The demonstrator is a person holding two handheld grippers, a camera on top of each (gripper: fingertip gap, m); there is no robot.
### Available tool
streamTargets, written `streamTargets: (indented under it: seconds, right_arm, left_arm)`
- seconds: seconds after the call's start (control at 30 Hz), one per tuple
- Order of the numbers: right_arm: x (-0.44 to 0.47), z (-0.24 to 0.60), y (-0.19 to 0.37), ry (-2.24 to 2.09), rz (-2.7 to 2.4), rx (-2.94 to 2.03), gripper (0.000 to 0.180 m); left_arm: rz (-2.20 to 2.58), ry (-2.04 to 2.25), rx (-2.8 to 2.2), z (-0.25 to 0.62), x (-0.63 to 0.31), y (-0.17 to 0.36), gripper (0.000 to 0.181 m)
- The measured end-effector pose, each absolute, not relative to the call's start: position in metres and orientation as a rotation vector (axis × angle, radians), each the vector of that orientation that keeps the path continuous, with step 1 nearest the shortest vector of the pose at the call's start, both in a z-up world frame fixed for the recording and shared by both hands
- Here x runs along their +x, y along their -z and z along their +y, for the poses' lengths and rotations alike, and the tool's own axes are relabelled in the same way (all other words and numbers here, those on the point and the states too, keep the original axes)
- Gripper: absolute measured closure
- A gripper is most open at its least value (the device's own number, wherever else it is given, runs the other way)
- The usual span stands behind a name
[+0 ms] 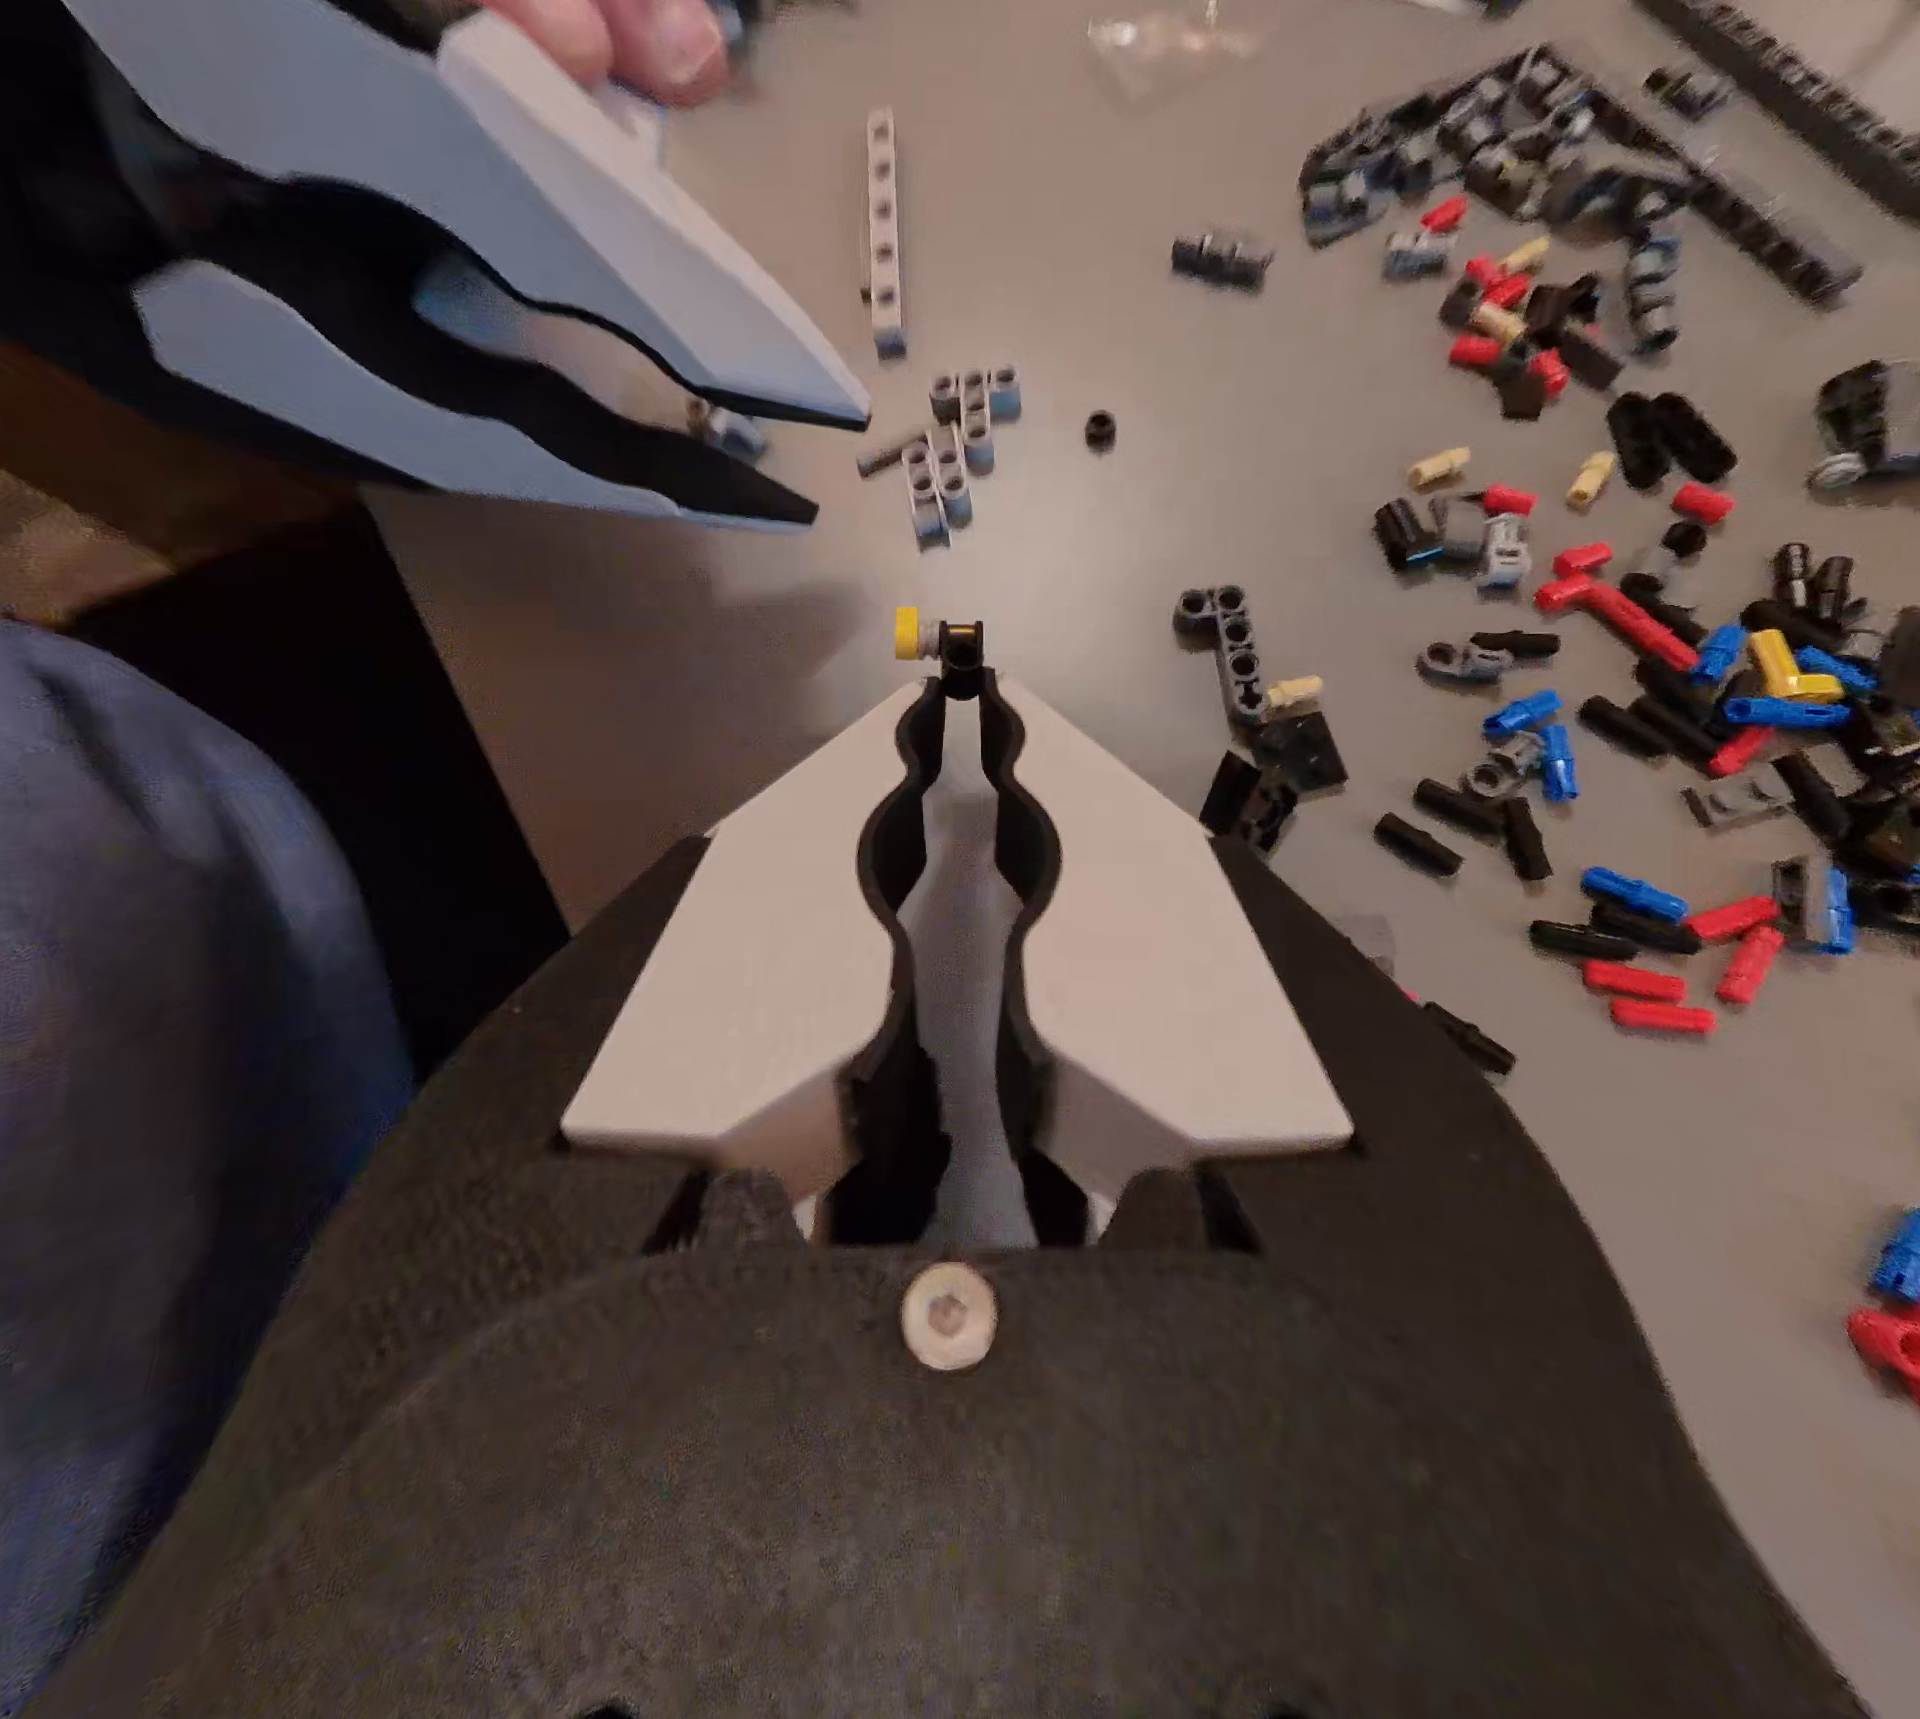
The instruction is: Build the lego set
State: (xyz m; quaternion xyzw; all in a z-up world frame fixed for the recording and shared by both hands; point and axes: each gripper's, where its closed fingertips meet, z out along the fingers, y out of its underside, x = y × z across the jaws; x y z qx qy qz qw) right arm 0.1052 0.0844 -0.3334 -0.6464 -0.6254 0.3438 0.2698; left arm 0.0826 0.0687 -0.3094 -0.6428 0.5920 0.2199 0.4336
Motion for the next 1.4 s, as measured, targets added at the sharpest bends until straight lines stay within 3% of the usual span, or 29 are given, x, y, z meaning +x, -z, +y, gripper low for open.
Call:
streamTargets:
  seconds: [0.2, 0.43, 0.6, 0.8, 1.4]
  right_arm:
    - [0.103, 0.082, 0.359, -0.713, -1.822, -1.701, 0.176]
    - [0.116, 0.085, 0.357, -0.687, -1.831, -1.728, 0.162]
    - [0.138, 0.113, 0.333, -0.681, -1.724, -1.707, 0.171]
    - [0.162, 0.173, 0.311, -0.670, -1.577, -1.780, 0.170]
    - [0.120, 0.220, 0.354, -0.557, -2.054, -1.484, 0.173]
  left_arm:
    - [1.560, -0.459, -1.684, 0.061, 0.087, 0.335, 0.168]
    - [1.575, -0.425, -1.710, 0.060, 0.089, 0.340, 0.170]
    - [1.532, -0.401, -1.736, 0.061, 0.087, 0.333, 0.171]
    - [1.524, -0.351, -1.768, 0.065, 0.092, 0.337, 0.171]
    - [1.502, -0.367, -1.834, 0.086, 0.084, 0.348, 0.170]
